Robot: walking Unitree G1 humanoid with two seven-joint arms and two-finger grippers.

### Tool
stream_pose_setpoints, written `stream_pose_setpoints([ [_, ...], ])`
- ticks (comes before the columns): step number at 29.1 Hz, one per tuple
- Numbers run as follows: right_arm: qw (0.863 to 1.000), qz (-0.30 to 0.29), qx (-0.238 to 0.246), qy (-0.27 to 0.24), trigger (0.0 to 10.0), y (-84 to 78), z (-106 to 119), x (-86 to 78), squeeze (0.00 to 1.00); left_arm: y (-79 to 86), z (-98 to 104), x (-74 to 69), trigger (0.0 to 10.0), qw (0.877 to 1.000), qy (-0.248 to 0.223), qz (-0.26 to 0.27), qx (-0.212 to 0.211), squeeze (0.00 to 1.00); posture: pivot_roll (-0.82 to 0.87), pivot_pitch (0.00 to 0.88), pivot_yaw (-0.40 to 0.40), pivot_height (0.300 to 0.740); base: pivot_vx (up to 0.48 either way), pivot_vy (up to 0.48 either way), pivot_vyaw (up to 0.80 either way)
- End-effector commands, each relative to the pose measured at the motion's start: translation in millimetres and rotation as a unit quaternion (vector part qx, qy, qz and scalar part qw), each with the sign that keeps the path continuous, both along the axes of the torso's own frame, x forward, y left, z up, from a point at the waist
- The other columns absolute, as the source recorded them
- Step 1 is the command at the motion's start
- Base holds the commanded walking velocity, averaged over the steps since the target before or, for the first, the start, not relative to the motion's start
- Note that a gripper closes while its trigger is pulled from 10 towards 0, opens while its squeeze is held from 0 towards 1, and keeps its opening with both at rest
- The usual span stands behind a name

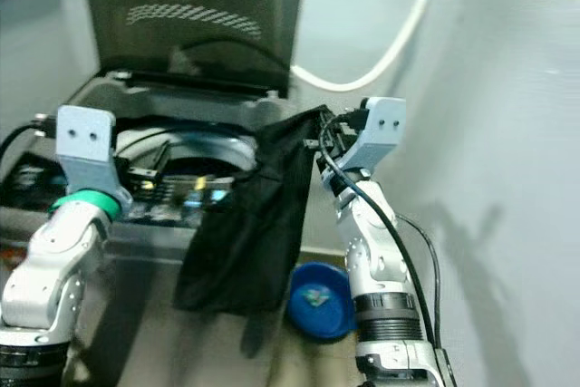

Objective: Clothes washing

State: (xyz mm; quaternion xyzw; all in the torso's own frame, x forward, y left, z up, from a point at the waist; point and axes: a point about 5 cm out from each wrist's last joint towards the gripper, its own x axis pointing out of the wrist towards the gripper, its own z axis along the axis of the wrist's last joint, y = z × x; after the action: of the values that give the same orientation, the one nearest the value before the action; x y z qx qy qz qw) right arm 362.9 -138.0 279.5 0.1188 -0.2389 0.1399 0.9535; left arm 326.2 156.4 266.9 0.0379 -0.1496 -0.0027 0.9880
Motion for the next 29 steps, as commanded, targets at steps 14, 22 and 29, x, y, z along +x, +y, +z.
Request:
stream_pose_setpoints([
  [14,0.999,0.049,-0.001,-0.024,10.0,15.6,15.9,-5.6,0.00,7.5,13.6,-6.2,10.0,0.999,-0.035,0.021,-0.007,0.00,0.05,0.036,-0.012,0.740,0.000,0.000,-0.34],
  [22,0.999,0.030,0.013,-0.009,10.0,10.4,9.5,-2.2,0.00,5.5,9.7,-8.2,10.0,1.000,-0.020,0.013,-0.015,0.00,0.06,0.041,-0.021,0.740,0.000,0.000,0.00],
  [29,0.999,0.026,0.019,0.004,10.0,7.7,6.5,-0.5,0.00,6.6,12.2,-8.8,10.0,1.000,-0.024,0.011,-0.016,0.00,0.06,0.037,-0.022,0.740,0.000,0.329,-0.20],
])
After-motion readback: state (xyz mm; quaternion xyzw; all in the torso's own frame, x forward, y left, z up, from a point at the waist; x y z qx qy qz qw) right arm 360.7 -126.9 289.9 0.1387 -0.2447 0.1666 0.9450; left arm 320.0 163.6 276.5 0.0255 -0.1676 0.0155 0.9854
